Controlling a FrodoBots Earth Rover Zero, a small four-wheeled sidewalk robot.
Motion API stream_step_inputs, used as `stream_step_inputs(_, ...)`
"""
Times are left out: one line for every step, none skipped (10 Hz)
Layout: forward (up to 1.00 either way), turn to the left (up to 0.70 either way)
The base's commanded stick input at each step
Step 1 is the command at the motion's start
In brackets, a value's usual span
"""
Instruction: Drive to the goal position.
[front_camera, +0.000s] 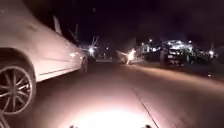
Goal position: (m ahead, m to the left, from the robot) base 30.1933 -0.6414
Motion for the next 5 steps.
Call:
stream_step_inputs(0.85,0.00)
stream_step_inputs(0.85,0.00)
stream_step_inputs(0.85,0.00)
stream_step_inputs(0.85,0.00)
stream_step_inputs(0.85,0.00)
